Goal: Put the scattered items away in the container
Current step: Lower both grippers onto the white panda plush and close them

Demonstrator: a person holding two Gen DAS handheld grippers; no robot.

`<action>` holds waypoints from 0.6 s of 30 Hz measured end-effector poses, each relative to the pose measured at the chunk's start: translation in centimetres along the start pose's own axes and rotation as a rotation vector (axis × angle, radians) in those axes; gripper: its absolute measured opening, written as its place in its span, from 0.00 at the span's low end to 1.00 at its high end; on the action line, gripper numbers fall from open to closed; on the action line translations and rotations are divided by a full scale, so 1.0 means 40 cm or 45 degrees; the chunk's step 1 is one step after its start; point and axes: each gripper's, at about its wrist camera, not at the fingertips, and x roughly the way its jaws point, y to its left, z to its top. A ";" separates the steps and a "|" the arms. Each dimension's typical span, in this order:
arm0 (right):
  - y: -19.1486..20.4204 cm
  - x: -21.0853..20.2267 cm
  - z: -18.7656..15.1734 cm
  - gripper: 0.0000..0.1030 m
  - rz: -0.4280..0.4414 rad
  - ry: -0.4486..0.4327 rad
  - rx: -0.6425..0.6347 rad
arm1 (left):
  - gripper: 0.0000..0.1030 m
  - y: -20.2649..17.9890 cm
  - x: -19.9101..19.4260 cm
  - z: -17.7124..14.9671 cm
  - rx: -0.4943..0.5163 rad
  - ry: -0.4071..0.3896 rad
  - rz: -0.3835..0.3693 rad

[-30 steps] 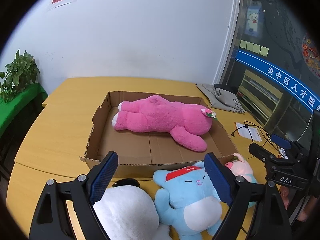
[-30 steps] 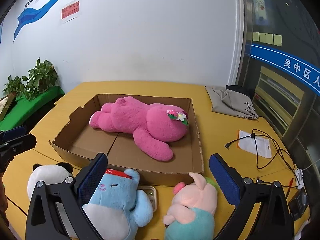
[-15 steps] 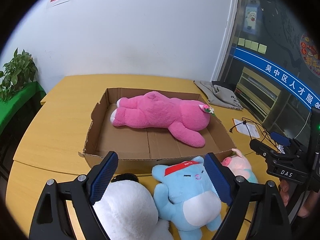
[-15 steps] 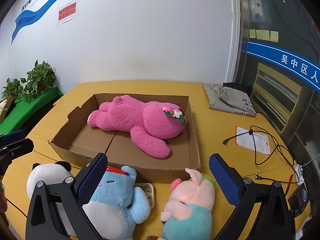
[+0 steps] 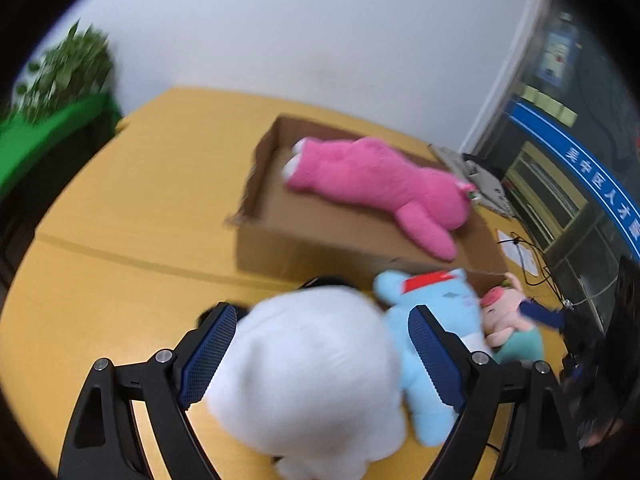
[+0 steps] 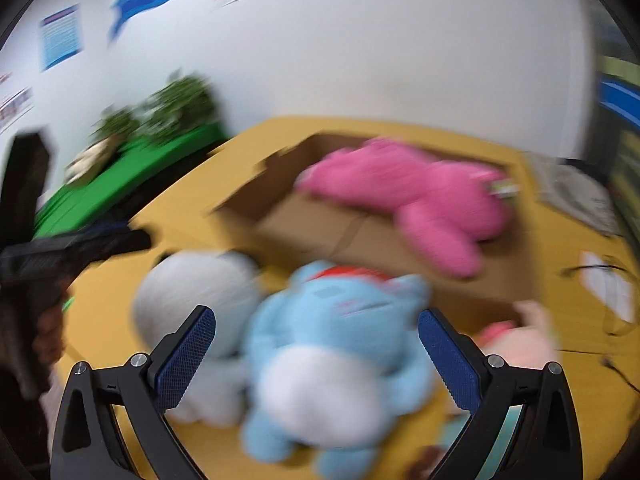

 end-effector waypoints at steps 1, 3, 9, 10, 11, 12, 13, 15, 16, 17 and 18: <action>0.036 0.029 -0.010 1.00 0.070 0.032 -0.029 | 0.85 0.022 0.009 -0.007 -0.022 0.021 -0.003; 0.087 0.072 -0.026 1.00 0.143 0.064 -0.057 | 0.85 0.056 0.025 -0.021 -0.052 0.053 -0.015; 0.175 0.201 -0.052 1.00 0.178 0.128 -0.106 | 0.85 0.143 0.054 -0.071 -0.145 0.104 -0.086; 0.185 0.214 -0.054 1.00 0.175 0.130 -0.121 | 0.85 0.159 0.059 -0.078 -0.175 0.107 -0.130; 0.194 0.225 -0.056 1.00 0.177 0.128 -0.134 | 0.86 0.176 0.066 -0.084 -0.209 0.112 -0.176; 0.205 0.236 -0.057 1.00 0.188 0.124 -0.146 | 0.86 0.192 0.073 -0.089 -0.244 0.117 -0.214; 0.212 0.247 -0.058 1.00 0.186 0.120 -0.156 | 0.86 0.212 0.083 -0.095 -0.294 0.123 -0.267; 0.222 0.264 -0.061 1.00 0.163 0.105 -0.172 | 0.85 0.237 0.098 -0.103 -0.363 0.134 -0.334; 0.227 0.270 -0.065 0.99 0.163 0.103 -0.169 | 0.85 0.245 0.104 -0.108 -0.386 0.137 -0.363; 0.231 0.275 -0.070 0.98 0.166 0.109 -0.156 | 0.85 0.246 0.108 -0.110 -0.386 0.139 -0.382; 0.234 0.278 -0.077 0.97 0.163 0.114 -0.148 | 0.85 0.241 0.110 -0.111 -0.371 0.143 -0.395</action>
